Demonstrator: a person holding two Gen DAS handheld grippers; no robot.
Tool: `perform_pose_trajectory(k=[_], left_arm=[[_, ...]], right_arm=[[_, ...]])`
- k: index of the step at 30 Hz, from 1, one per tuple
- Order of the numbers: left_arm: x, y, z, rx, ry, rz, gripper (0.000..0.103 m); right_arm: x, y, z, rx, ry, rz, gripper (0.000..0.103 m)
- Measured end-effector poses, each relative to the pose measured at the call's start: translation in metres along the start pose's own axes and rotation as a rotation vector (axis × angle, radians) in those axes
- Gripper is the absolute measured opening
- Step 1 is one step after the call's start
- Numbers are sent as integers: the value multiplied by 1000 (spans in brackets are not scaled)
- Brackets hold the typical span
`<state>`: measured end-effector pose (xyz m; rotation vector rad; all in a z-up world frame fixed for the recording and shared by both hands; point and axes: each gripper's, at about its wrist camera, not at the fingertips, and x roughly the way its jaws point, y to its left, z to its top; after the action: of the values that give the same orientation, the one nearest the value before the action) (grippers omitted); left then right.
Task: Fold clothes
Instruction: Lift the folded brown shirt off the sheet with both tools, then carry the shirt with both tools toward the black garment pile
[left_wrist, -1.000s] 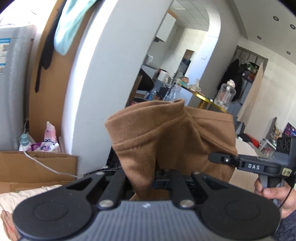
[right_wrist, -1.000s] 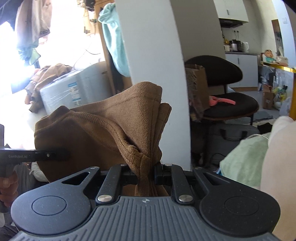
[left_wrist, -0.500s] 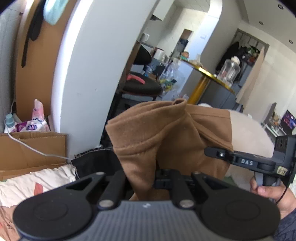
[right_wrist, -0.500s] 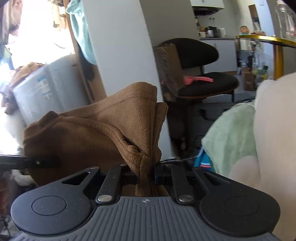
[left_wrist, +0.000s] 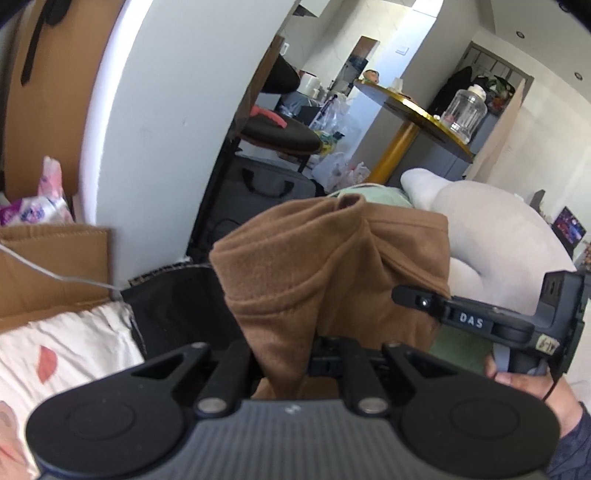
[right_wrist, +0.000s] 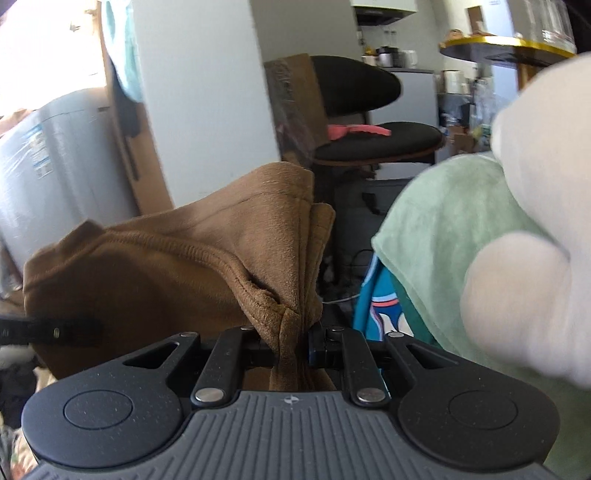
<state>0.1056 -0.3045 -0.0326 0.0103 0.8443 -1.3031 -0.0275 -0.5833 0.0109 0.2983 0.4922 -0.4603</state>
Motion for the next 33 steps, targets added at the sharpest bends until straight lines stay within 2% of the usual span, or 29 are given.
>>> perform_pose_trajectory(k=[2,5,9,20,24,33], left_arm=[[10,3,-8,12,-1,-10,8],[28,9,-19,36,2,-7,8],[51,24,-25,-5,-3,-64,8],[97,61,-31,-89,36,-145,8],[116,78,-26,-114,46,-136,8],[137,102,-16,-104,60,-119,8]], right_arm=[[8,2,-11,-28,-21,-34,14],[25,-1,-22,-29,-17,-26,14],[42,-15,-31,-25,-7,-44,14],[69,-40,-51,-43,2,-23,14],[86,-51,-59,23,6,-9,14],[127,-44,-65,-40,-9,-20,14]])
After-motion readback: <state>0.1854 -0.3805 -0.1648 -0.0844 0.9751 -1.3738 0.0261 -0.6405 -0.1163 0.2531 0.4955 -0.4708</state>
